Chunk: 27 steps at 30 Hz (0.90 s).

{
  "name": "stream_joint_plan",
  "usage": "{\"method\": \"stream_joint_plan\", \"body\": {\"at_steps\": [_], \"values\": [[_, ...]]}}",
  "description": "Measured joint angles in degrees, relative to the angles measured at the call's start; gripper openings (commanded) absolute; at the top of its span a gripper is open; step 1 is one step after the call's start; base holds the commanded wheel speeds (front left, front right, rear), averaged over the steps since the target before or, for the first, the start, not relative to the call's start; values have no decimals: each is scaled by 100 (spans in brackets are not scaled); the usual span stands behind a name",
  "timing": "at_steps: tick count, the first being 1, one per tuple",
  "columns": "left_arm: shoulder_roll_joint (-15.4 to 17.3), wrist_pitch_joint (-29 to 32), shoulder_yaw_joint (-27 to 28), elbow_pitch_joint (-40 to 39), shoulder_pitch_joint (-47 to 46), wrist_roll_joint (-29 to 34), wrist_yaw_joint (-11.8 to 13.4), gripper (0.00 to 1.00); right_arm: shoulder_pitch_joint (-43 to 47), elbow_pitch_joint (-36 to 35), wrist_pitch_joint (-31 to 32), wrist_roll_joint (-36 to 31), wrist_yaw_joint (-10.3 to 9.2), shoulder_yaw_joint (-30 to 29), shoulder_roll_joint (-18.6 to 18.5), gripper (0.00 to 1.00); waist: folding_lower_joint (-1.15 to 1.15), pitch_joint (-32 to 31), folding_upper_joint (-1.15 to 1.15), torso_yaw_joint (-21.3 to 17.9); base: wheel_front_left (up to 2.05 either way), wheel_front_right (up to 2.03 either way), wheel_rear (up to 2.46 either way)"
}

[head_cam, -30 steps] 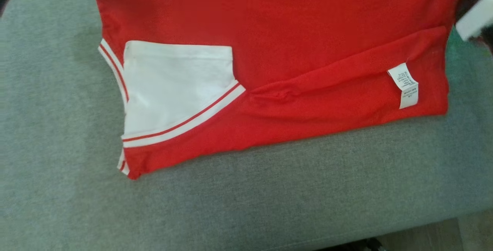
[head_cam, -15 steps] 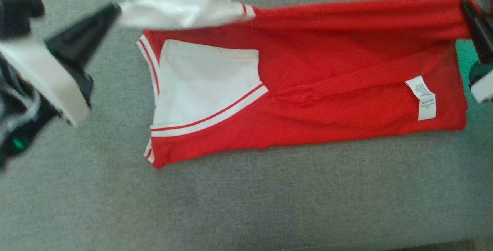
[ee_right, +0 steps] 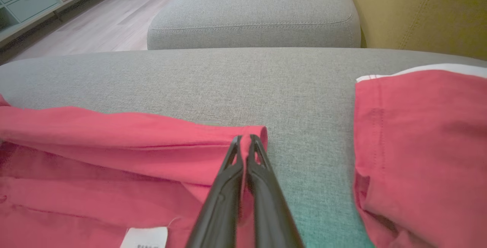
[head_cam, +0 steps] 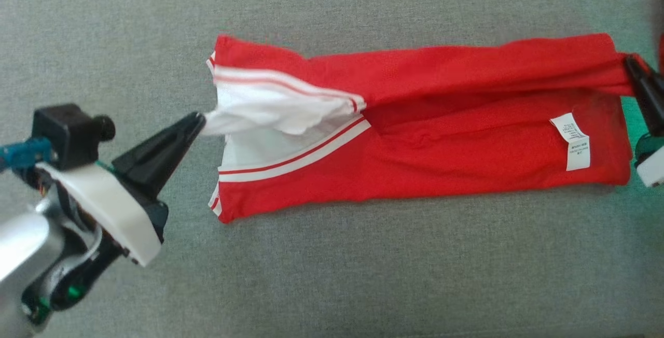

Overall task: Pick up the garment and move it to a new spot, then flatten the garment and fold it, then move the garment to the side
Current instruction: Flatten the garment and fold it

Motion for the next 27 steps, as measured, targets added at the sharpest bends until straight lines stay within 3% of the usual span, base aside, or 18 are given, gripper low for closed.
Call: {"method": "stream_joint_plan", "body": {"at_steps": [1,2,3,8,9,10,16,20,24,27], "values": [[7,-31,-16,2,60,3,53,0,63,-3,0,-38,0,-62,31,41,0,-12,0,0,0,0,0],[10,-53,-43,9,118,10,101,0,120,10,0,-65,0,-127,67,67,0,-27,0,-2,0,0,0],[10,-67,-76,14,172,26,155,0,183,27,0,-96,0,-211,120,100,0,-42,0,-6,0,0,0],[-187,-397,-264,198,434,471,542,0,539,36,-2,-344,0,-792,433,100,0,-157,0,-28,0,0,0],[-282,-511,-287,285,485,580,655,17,654,32,-10,-389,0,-939,493,100,0,-193,0,-28,0,0,0],[-408,-656,-292,388,548,657,812,98,790,26,-10,-426,0,-1124,570,100,1,-234,0,-27,0,0,0],[-1302,-2085,-130,1074,995,1224,1872,100,1791,-94,-15,-1054,0,-2672,1246,100,0,-535,0,-22,0,0,0],[-2058,-2402,374,1441,1461,1673,2609,100,2406,-249,-15,-1390,0,-3217,2008,100,0,-777,0,18,0,0,0],[-2887,-2417,1176,1295,2042,2824,2995,100,2565,-52,-15,-1667,0,-3808,2536,100,0,-964,0,140,0,0,0],[-3233,-2434,1361,1252,2505,3666,3061,100,2356,359,-1,-1891,-1,-4232,2862,100,0,-1066,0,264,0,0,0]]}}
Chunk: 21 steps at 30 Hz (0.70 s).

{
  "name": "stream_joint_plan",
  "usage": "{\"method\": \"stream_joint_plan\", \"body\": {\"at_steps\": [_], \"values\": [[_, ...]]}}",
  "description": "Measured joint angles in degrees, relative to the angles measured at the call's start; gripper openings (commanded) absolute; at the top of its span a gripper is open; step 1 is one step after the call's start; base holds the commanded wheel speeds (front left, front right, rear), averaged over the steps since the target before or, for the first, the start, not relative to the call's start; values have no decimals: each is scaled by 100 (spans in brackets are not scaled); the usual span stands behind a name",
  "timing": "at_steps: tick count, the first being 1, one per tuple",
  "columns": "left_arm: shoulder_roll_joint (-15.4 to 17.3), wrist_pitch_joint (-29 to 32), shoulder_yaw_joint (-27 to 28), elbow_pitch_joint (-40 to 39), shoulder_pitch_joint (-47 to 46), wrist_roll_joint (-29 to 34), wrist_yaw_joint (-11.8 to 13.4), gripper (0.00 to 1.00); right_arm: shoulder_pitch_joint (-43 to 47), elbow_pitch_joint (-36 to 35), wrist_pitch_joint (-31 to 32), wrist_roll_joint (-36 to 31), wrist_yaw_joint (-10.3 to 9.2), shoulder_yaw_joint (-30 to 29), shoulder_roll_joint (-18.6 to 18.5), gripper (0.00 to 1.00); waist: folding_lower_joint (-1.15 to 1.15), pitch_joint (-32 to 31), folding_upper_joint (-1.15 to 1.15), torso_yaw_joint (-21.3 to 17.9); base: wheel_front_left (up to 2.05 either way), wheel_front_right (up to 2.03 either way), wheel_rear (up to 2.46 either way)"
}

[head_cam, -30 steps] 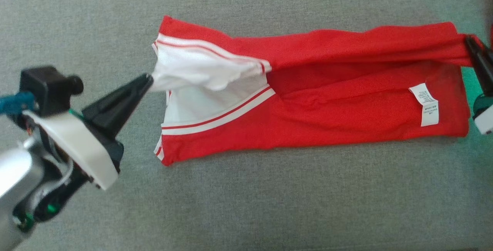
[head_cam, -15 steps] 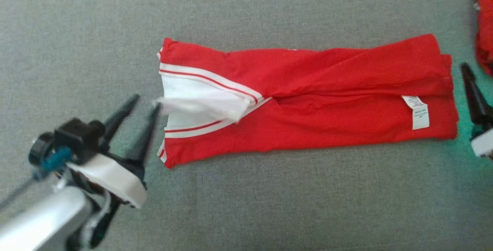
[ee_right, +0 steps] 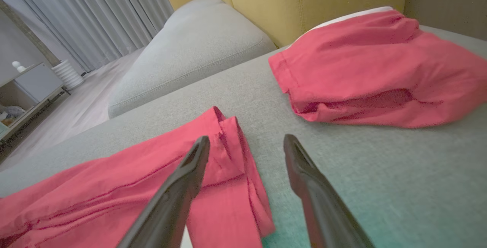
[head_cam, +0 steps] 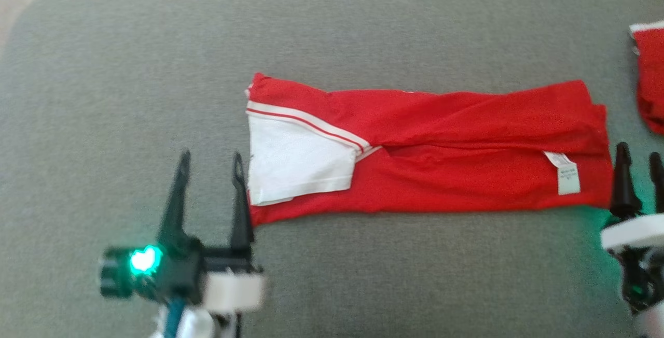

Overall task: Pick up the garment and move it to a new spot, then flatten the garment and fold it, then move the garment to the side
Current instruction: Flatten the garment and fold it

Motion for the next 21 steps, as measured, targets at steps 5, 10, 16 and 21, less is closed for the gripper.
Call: {"method": "stream_joint_plan", "body": {"at_steps": [5,10,16,21], "values": [[-513,-7,148,-60,564,727,-181,100,-519,656,181,-402,0,-425,442,100,0,-66,0,246,0,0,0],[-780,-7,415,-56,623,1065,-547,100,-853,1400,371,-735,0,-1042,595,100,1,-57,0,458,0,0,0],[-1072,-8,802,-3,782,1280,-979,100,-1161,1985,738,-1454,0,-1468,765,100,1,-68,0,541,0,0,0],[-1223,-8,1047,47,893,1326,-1216,100,-1253,1969,1010,-1541,0,-1413,837,0,1,-98,0,524,0,0,0]]}}
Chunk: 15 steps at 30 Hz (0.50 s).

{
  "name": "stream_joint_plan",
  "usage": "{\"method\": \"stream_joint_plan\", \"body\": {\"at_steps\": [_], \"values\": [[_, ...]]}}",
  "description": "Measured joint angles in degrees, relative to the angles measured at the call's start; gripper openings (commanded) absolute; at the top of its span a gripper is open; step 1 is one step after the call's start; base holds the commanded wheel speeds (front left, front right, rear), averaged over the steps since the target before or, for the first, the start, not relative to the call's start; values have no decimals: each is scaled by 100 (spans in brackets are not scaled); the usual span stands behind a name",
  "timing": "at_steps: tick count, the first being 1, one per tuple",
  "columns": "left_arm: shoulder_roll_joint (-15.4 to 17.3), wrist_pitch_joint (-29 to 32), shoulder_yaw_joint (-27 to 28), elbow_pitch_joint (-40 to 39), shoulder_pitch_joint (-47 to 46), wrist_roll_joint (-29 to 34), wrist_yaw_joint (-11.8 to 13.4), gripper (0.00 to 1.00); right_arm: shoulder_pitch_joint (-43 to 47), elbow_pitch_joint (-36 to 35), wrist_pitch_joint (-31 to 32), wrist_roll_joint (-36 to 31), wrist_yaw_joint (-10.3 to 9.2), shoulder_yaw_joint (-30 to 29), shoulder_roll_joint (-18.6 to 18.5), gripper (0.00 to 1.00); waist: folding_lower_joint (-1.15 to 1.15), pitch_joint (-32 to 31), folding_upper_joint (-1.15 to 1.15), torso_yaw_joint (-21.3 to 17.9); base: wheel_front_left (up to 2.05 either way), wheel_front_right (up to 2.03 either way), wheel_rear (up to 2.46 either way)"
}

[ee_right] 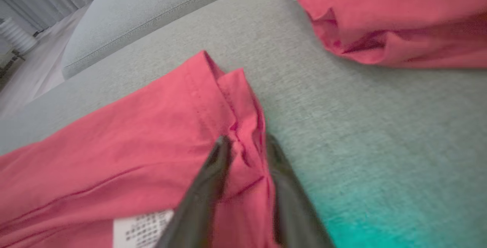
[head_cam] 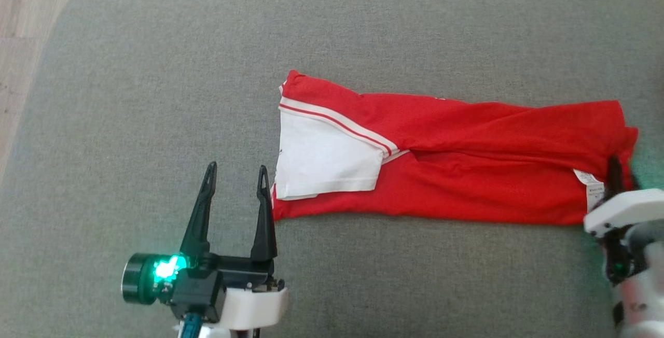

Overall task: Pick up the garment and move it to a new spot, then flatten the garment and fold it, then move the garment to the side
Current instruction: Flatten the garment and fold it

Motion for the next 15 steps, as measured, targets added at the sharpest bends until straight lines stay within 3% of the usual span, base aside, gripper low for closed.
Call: {"method": "stream_joint_plan", "body": {"at_steps": [8,15], "values": [[-216,0,371,107,163,197,-422,100,230,-441,58,-154,0,63,12,0,0,-155,0,-105,0,0,0],[-304,0,601,196,272,361,-682,100,271,-1424,682,-198,1,-89,-903,0,0,-301,0,-339,0,0,0]]}}
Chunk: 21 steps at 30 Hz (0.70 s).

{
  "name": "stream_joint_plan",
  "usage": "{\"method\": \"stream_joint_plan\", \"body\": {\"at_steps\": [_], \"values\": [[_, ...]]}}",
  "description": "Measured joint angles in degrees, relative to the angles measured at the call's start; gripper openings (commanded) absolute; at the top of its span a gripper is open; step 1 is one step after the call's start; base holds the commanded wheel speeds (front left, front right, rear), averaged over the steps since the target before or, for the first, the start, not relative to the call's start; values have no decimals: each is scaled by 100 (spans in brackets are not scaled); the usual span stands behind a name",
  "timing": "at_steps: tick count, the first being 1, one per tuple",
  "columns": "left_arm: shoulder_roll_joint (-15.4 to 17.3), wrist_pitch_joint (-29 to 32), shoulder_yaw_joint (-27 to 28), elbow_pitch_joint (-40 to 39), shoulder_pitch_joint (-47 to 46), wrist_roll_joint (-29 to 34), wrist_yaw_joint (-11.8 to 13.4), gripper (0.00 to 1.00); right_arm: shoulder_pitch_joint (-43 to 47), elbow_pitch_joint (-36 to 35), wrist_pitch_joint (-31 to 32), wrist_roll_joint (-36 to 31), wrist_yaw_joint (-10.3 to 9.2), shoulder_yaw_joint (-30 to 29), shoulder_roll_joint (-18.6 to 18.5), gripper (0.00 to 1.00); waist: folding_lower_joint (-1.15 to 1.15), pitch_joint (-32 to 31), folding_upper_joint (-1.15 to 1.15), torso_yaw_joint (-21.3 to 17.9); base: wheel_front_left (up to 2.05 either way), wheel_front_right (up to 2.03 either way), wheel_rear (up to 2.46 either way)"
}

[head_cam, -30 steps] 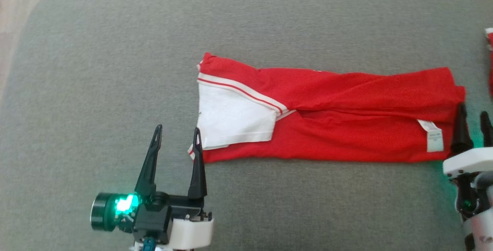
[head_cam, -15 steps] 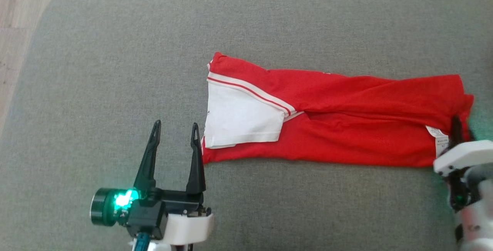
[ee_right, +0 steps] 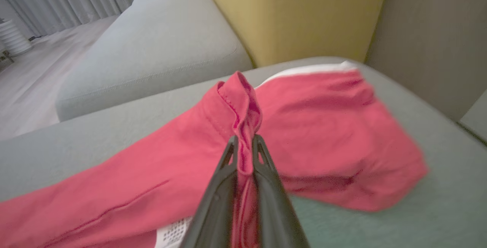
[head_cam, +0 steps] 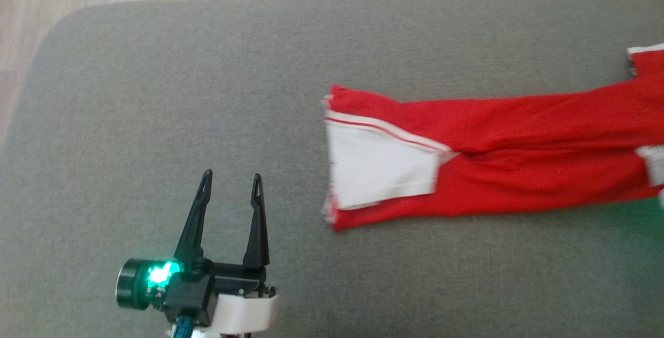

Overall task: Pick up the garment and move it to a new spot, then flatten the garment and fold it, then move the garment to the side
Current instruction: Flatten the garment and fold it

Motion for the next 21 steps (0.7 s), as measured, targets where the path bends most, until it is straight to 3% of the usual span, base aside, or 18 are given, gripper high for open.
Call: {"method": "stream_joint_plan", "body": {"at_steps": [2,4,8,11,15,21], "values": [[-7,0,40,44,36,53,-65,100,-2,-417,258,55,-1,-94,-132,0,0,-29,0,-69,0,0,0],[-10,0,86,70,47,111,-113,100,-44,-974,608,526,-1,-113,2,0,0,-49,0,-138,0,0,0],[-32,0,147,124,41,230,-212,100,-80,-2150,1454,1621,-1,186,734,0,0,-62,0,-229,0,0,0],[-43,0,174,205,34,328,-218,100,-74,-2742,1908,2034,-1,390,1257,0,0,-53,0,-232,0,0,0],[-101,0,211,325,36,356,-296,100,-46,-3055,2128,2090,-1,801,1679,0,0,-53,0,-167,0,0,0],[-227,1,208,572,47,364,-422,100,101,-2889,1974,2602,-1,2064,1727,0,0,-147,0,52,0,0,0]]}}
